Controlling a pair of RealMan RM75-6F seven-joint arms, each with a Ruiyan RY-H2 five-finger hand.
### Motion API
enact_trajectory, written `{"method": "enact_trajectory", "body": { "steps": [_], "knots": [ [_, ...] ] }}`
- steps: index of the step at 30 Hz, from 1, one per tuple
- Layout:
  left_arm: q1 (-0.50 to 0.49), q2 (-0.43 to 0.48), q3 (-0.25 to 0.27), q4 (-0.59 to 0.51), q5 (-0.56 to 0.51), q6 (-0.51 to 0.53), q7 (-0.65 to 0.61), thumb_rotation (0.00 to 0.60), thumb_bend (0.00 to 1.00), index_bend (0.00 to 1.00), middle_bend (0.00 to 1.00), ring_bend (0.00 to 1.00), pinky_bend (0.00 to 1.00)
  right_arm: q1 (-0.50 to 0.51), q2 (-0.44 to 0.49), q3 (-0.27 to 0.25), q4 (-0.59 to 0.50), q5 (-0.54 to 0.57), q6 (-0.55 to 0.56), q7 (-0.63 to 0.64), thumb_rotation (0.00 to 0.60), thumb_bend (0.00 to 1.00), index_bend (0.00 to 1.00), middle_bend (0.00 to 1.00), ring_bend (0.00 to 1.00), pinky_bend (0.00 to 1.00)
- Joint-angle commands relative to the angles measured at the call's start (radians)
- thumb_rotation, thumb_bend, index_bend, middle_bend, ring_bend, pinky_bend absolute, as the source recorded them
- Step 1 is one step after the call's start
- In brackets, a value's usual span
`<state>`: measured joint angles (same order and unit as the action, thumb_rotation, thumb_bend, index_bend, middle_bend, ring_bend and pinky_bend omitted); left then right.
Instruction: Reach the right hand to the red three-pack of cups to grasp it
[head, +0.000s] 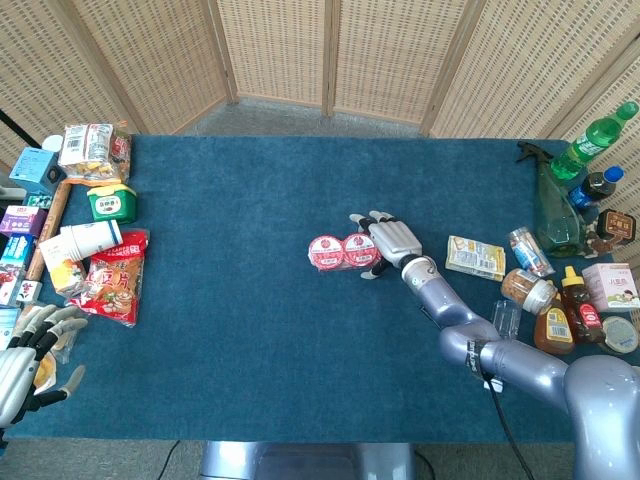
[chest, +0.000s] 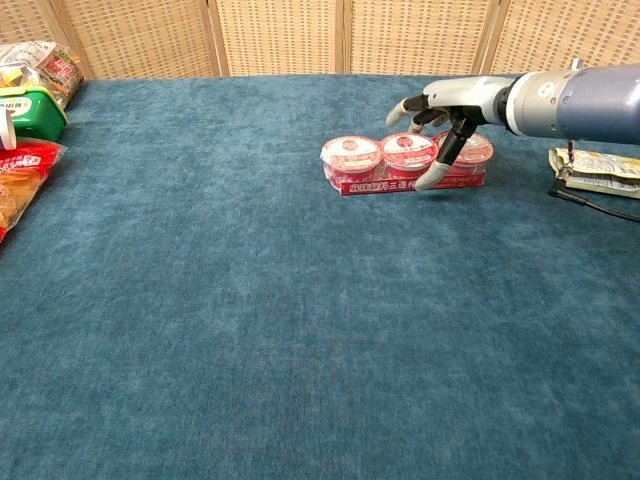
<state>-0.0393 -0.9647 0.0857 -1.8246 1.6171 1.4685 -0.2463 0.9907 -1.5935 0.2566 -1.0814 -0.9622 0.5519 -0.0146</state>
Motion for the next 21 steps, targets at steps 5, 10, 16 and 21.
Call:
{"method": "enact_trajectory", "body": {
  "steps": [5,10,16,21],
  "knots": [
    [0.003,-0.002,0.002,0.005,0.006,0.005,-0.006,0.6,0.44,0.24,0.17,0.0,0.0,-0.056,0.036,0.015,-0.089,-0.039,0.106,0.039,0.6,0.1,0.66,1.0,0.78,0.83],
    [-0.001,-0.006,0.001,0.008,0.008,-0.001,-0.008,0.6,0.43,0.24,0.17,0.0,0.0,-0.111,0.115,0.021,-0.224,-0.069,0.188,0.053,0.6,0.1,0.68,1.0,0.81,0.84],
    [-0.007,-0.016,0.003,0.011,0.018,-0.01,-0.011,0.6,0.43,0.24,0.17,0.0,0.0,-0.195,0.243,0.062,-0.441,-0.105,0.316,0.108,0.6,0.09,0.68,1.0,0.81,0.84],
    [-0.01,-0.023,0.006,0.015,0.027,-0.013,-0.015,0.6,0.43,0.24,0.17,0.0,0.0,-0.262,0.351,0.121,-0.609,-0.107,0.397,0.193,0.6,0.08,0.68,1.0,0.81,0.84]
  ]
}}
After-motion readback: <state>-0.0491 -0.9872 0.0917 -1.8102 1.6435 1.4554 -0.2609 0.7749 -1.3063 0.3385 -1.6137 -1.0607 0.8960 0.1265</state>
